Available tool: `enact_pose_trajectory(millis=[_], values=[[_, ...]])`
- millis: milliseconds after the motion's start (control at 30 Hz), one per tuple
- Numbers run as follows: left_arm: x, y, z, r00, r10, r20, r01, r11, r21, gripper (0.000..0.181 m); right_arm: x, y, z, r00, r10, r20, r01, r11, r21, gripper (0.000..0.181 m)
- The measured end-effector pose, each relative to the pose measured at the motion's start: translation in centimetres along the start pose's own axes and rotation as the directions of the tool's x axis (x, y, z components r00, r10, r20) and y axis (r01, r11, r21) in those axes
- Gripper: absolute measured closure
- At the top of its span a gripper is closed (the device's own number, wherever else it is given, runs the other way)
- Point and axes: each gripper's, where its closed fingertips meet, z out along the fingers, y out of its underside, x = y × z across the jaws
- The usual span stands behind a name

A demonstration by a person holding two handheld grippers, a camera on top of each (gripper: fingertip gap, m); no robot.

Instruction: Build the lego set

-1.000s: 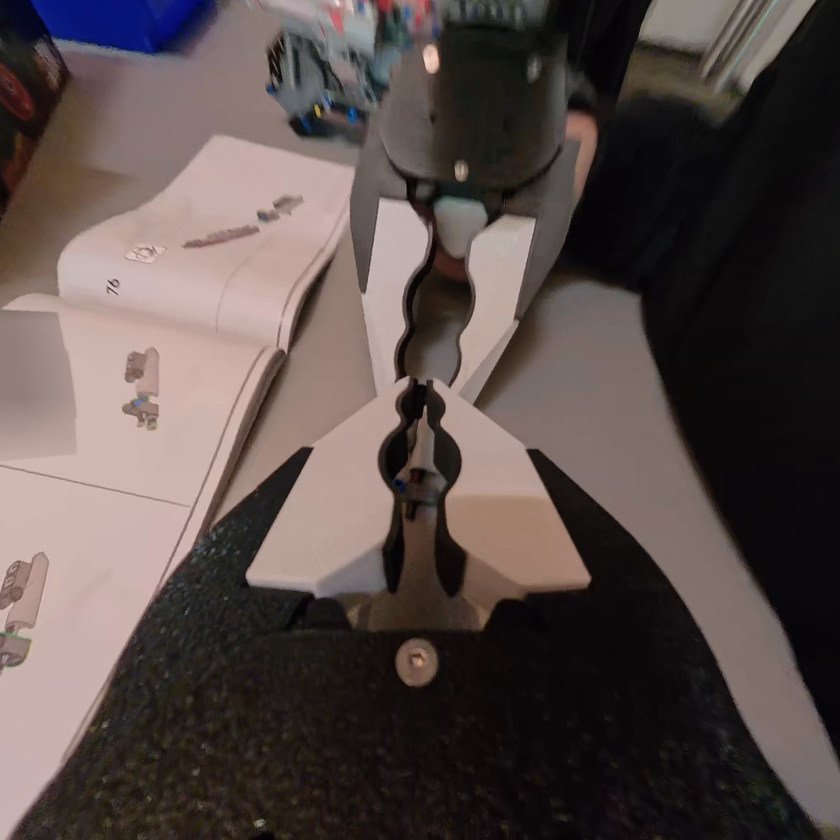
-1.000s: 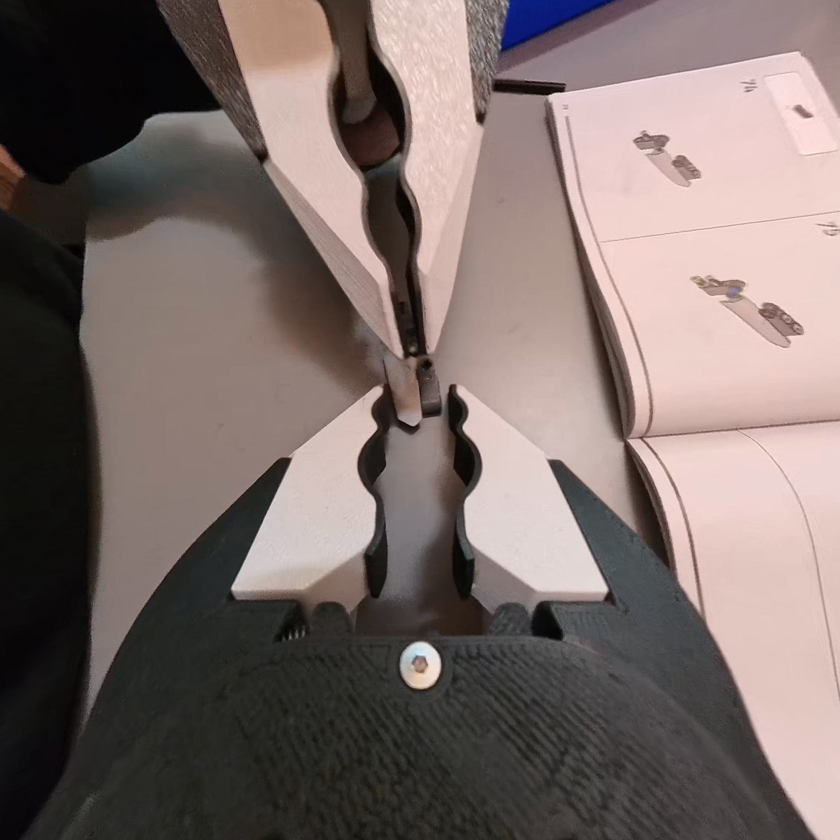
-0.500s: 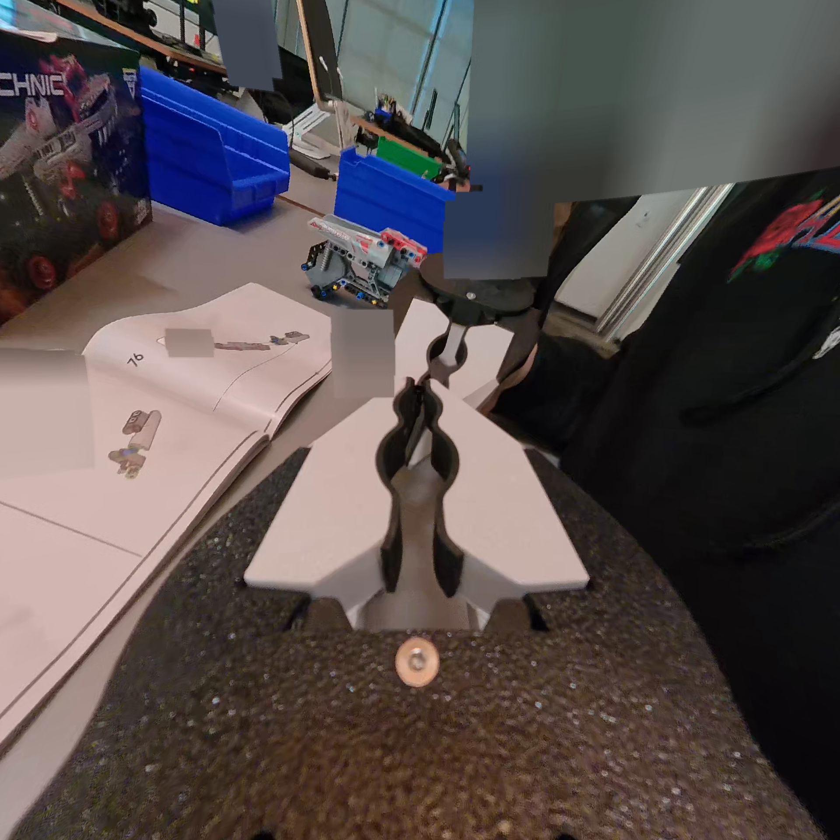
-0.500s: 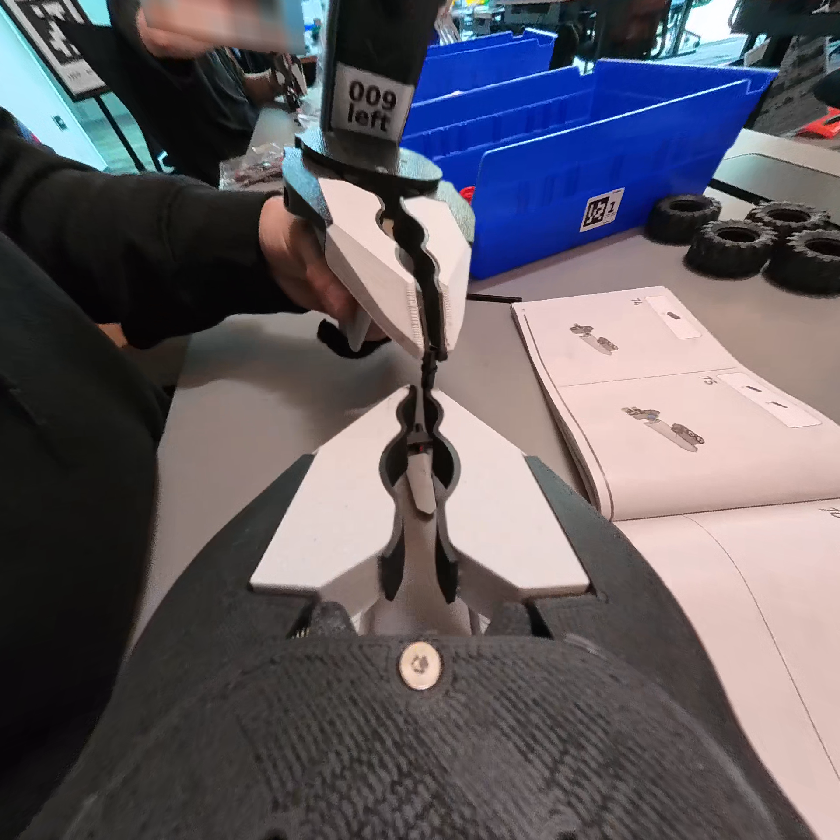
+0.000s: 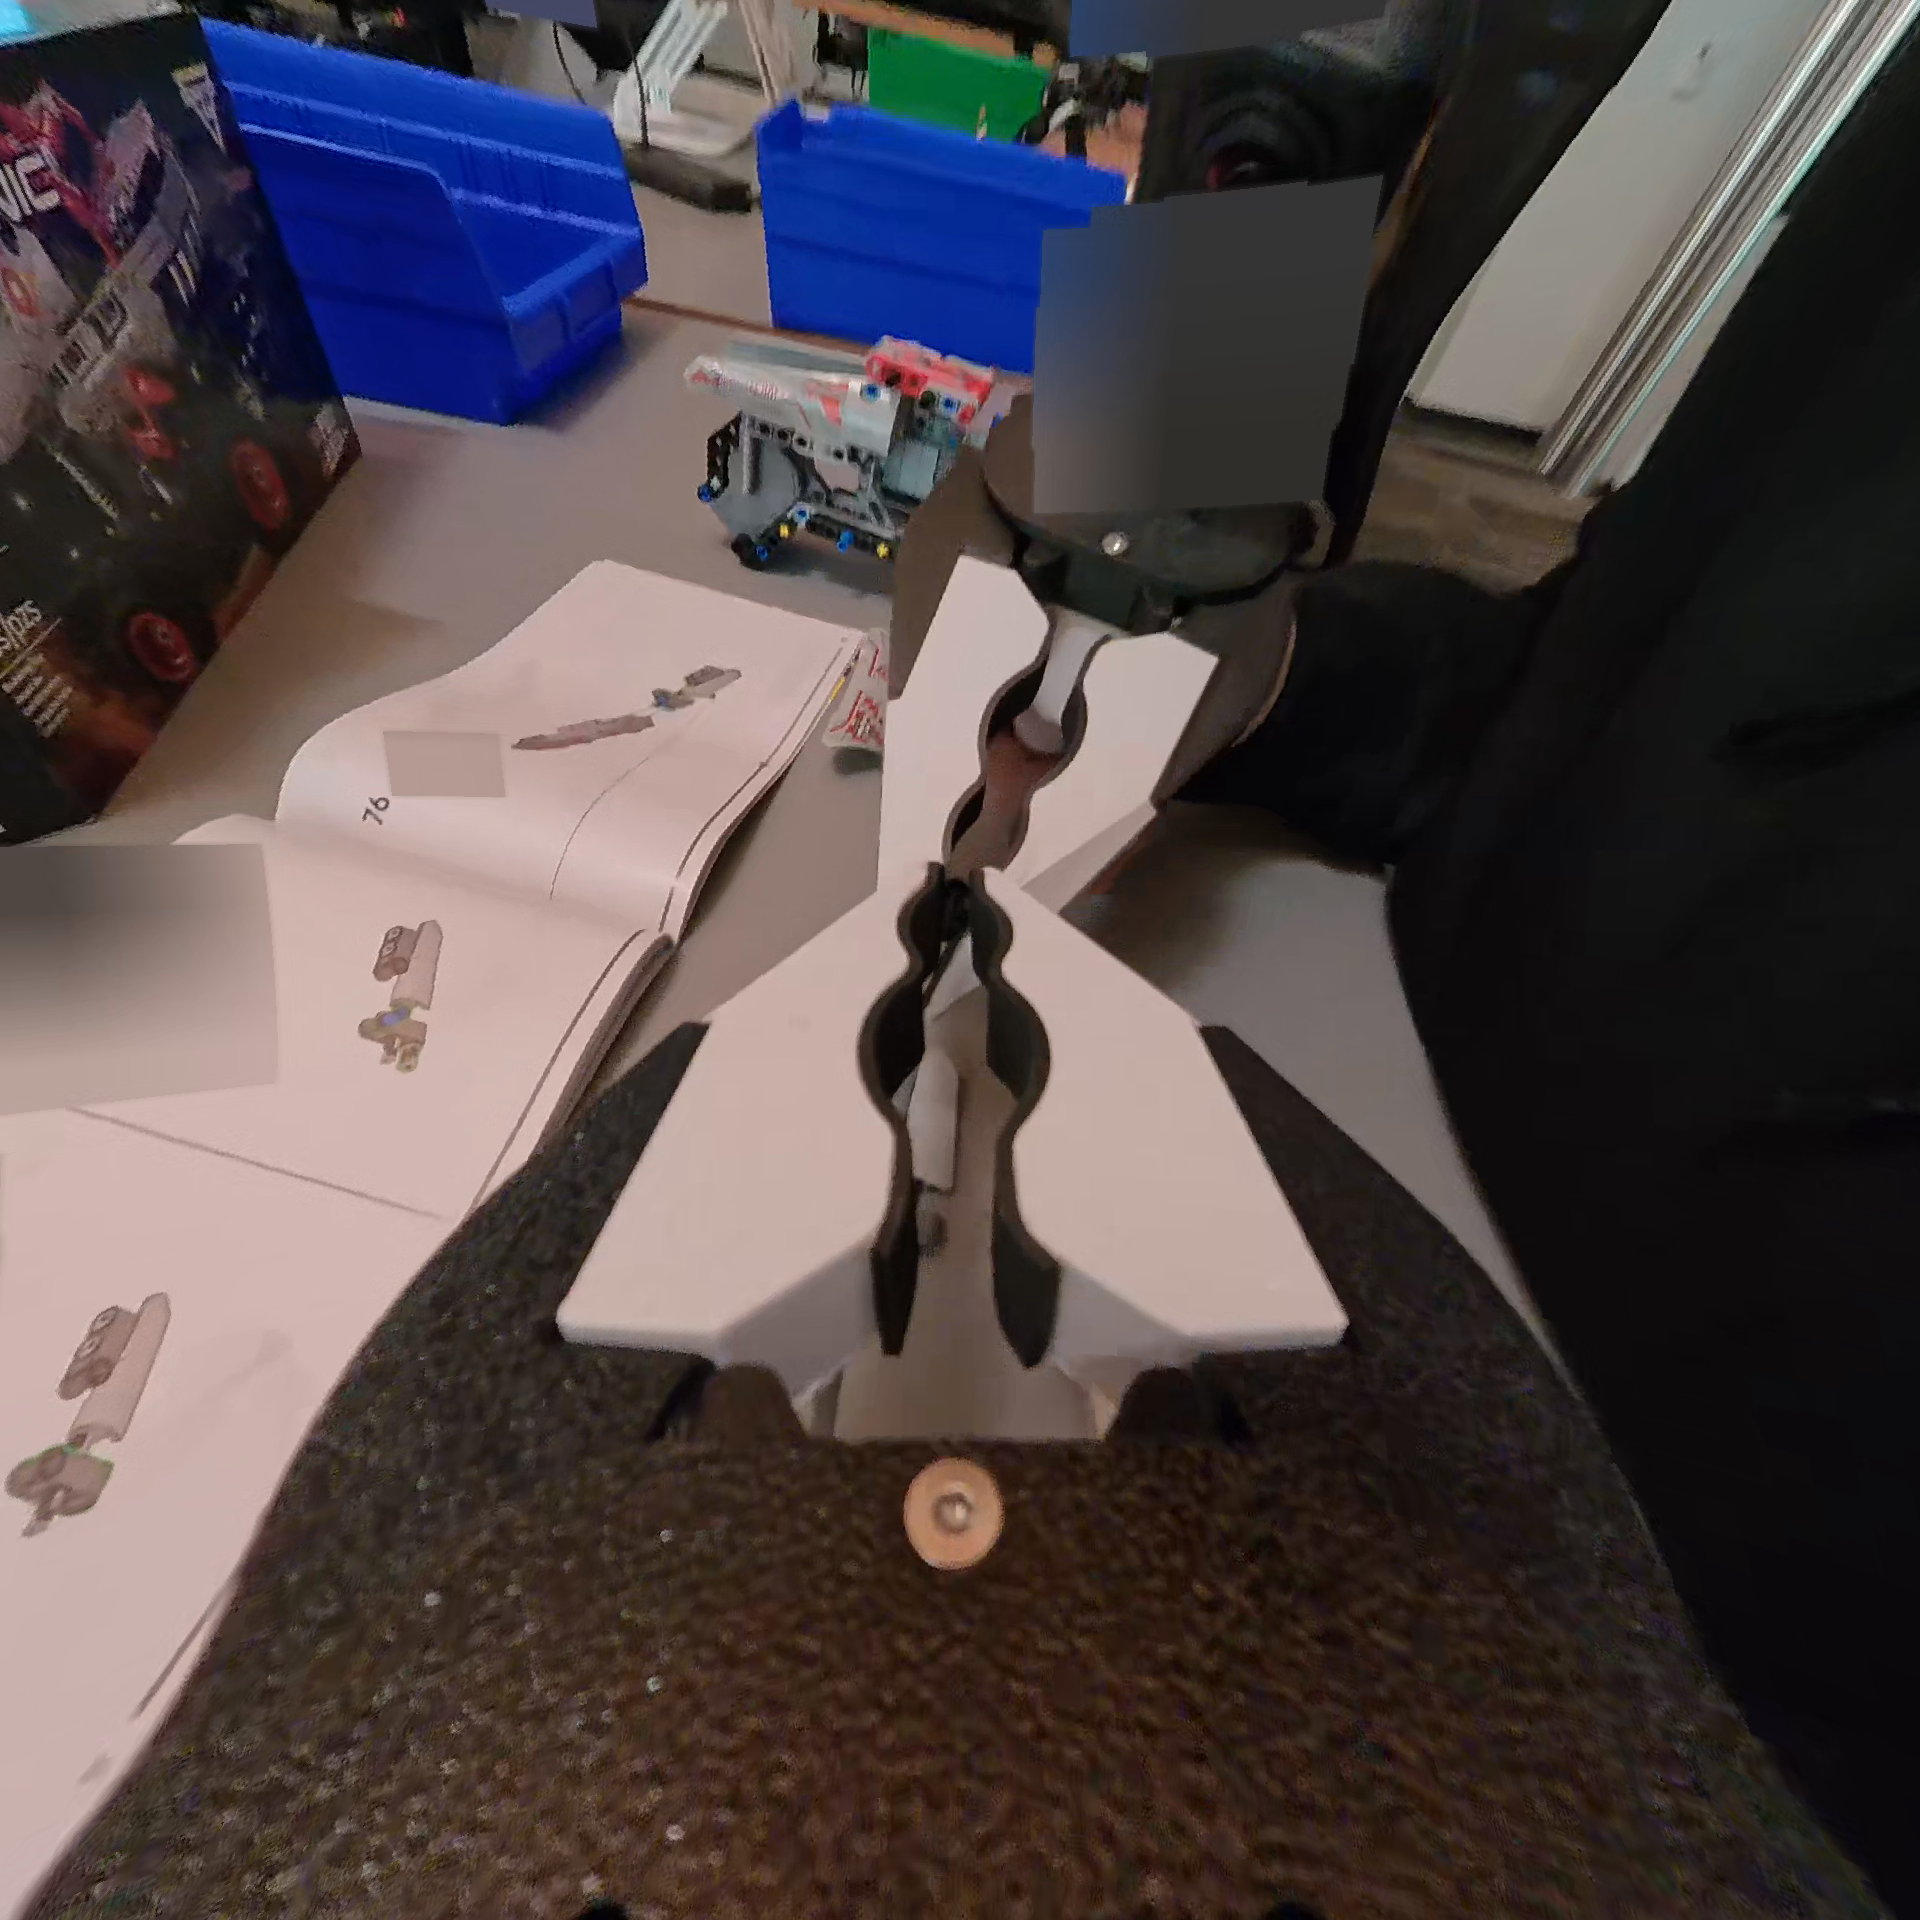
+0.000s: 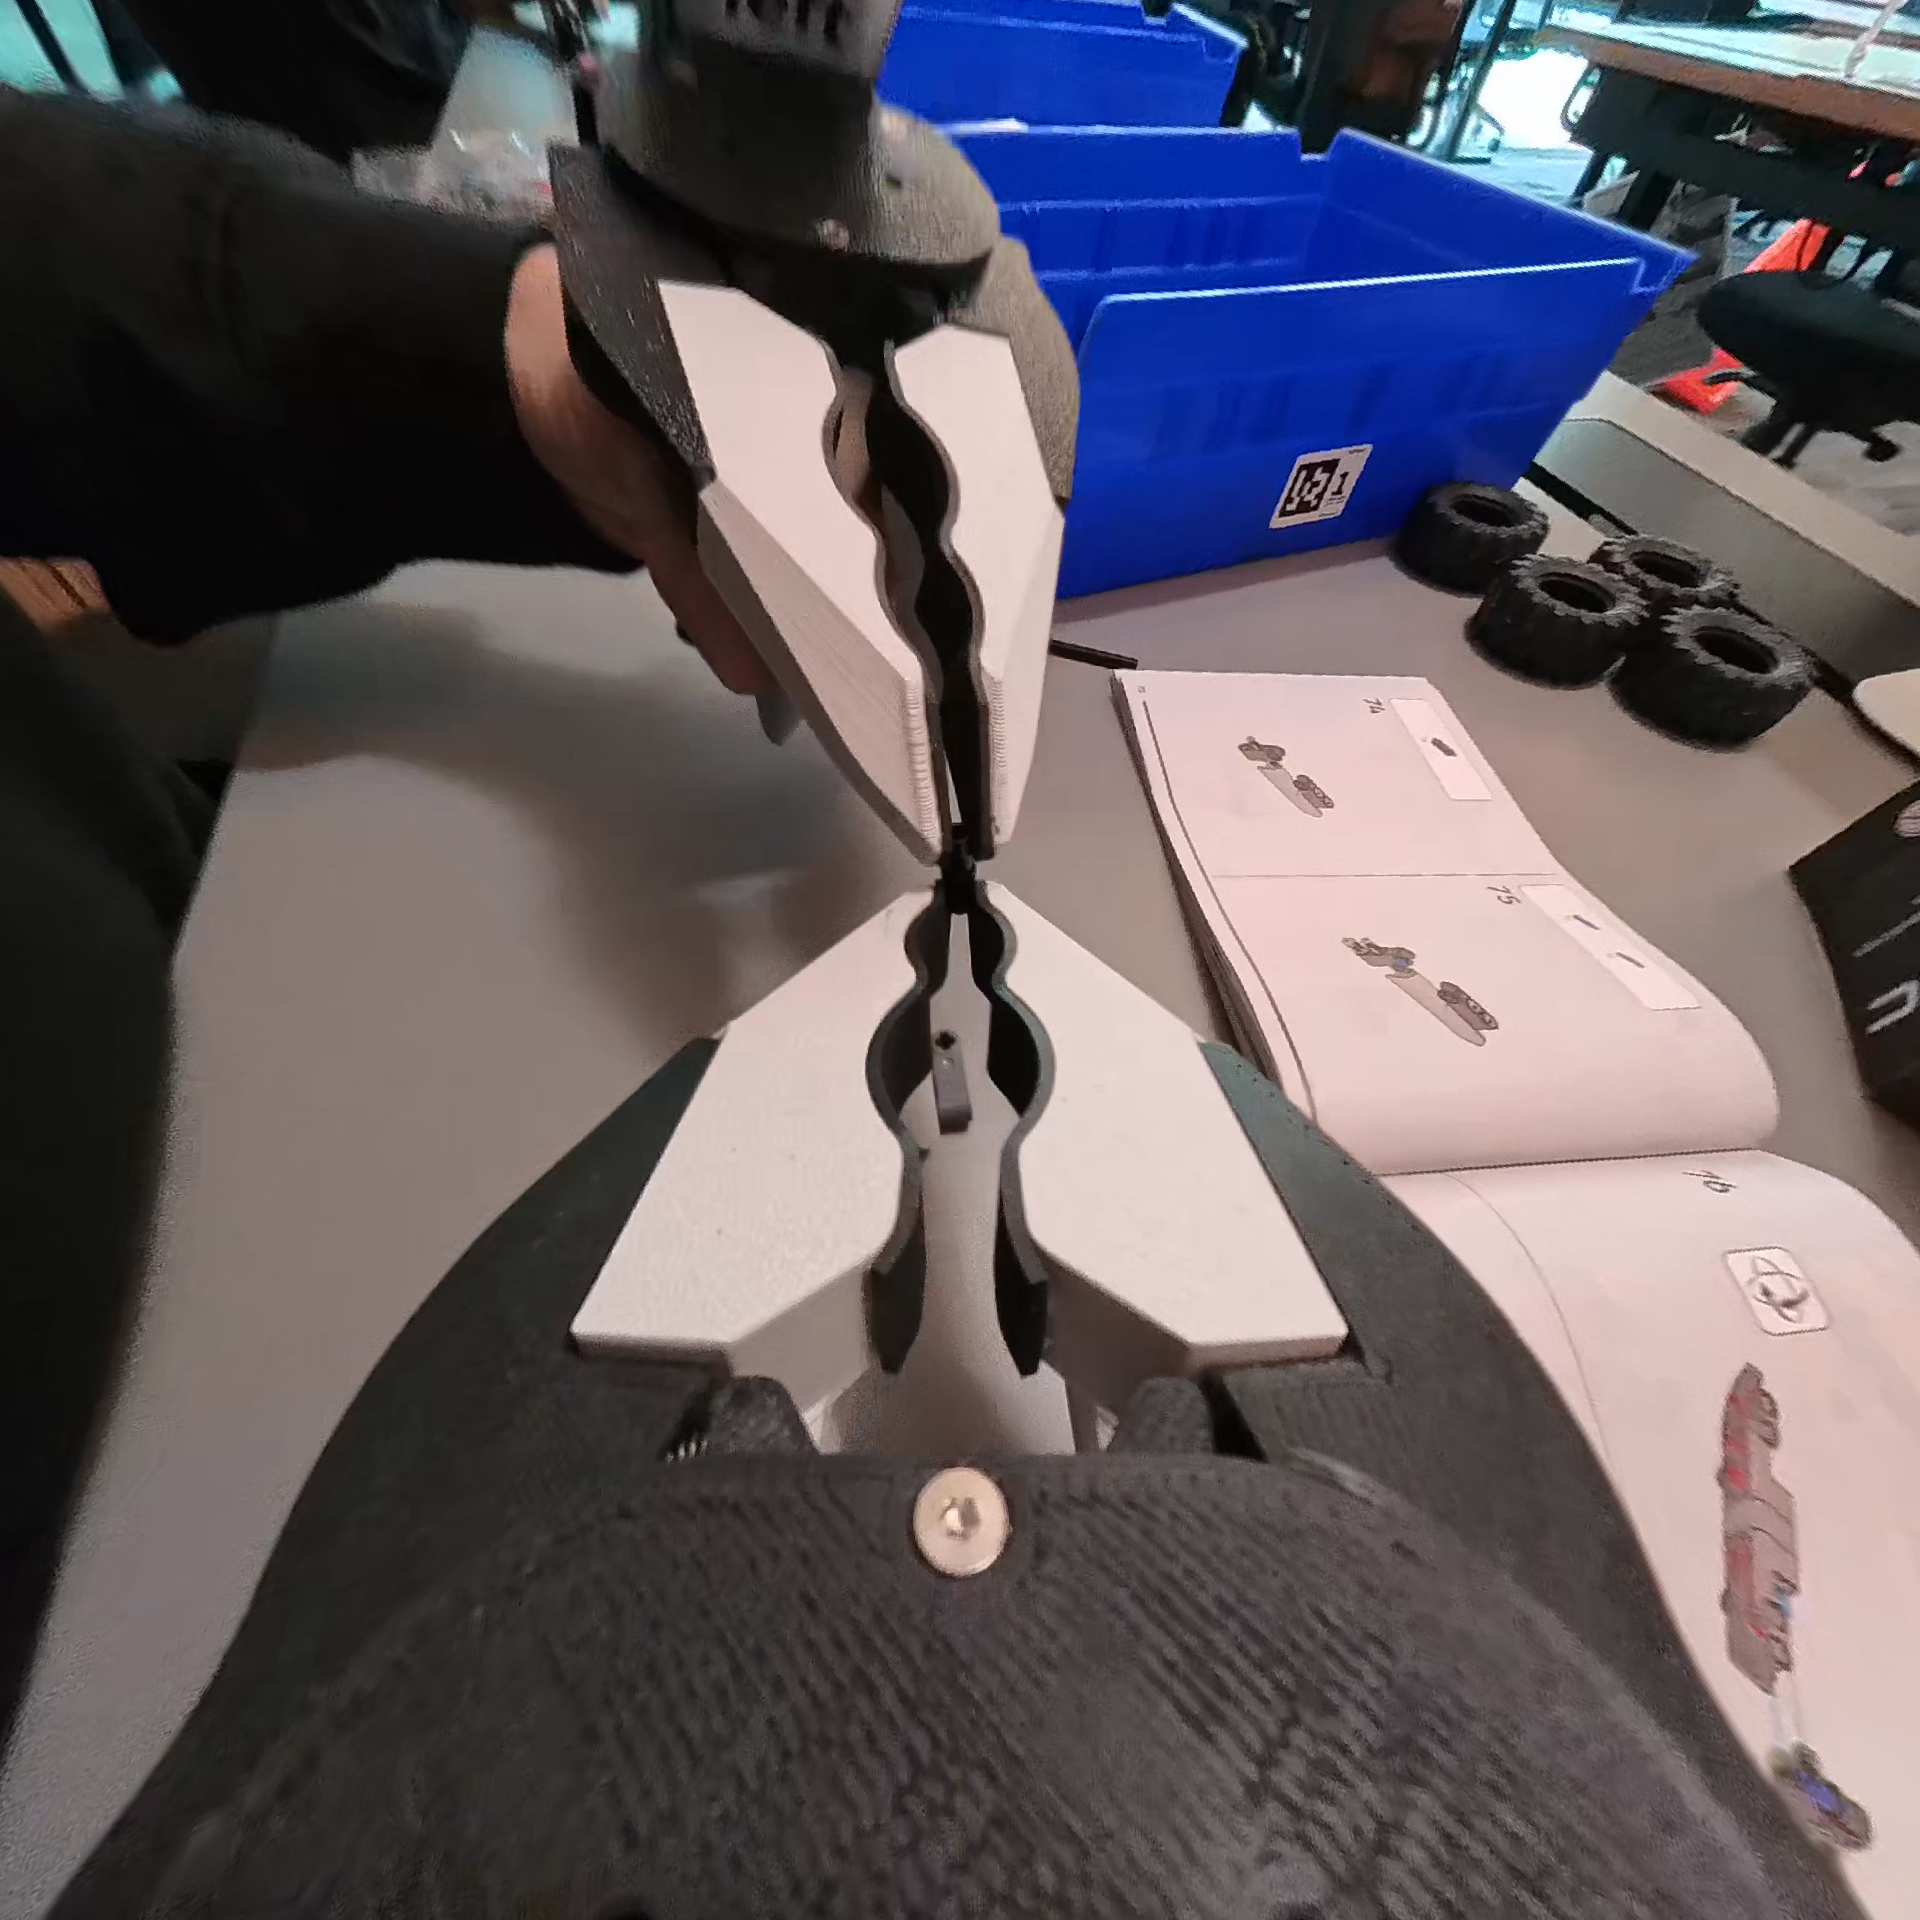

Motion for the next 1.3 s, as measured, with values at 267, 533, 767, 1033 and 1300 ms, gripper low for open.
enact_pose_trajectory(millis=[267,533,767,1033,1300], values=[[0.0,0.8,-0.1,0.997,0.061,0.047,-0.056,0.994,-0.098,0.18,0.0,0.5,0.2,0.996,-0.087,-0.035,0.086,0.995,-0.047,0.18],[0.0,1.4,-0.4,0.992,0.112,0.064,-0.1,0.981,-0.164,0.18,-0.2,0.6,0.2,0.998,-0.066,-0.017,0.065,0.997,-0.045,0.18],[0.1,1.6,-0.4,0.99,0.124,0.064,-0.112,0.979,-0.168,0.179,-0.4,0.6,0.3,0.998,-0.06,-0.006,0.059,0.997,-0.051,0.18],[0.2,1.7,-0.3,0.99,0.131,0.057,-0.119,0.976,-0.182,0.18,-0.6,1.0,0.5,0.998,-0.067,0.006,0.067,0.995,-0.079,0.18],[0.1,2.5,-0.2,0.977,0.205,0.065,-0.18,0.945,-0.273,0.18,-0.9,1.7,0.9,0.996,-0.085,0.021,0.087,0.989,-0.119,0.18]])
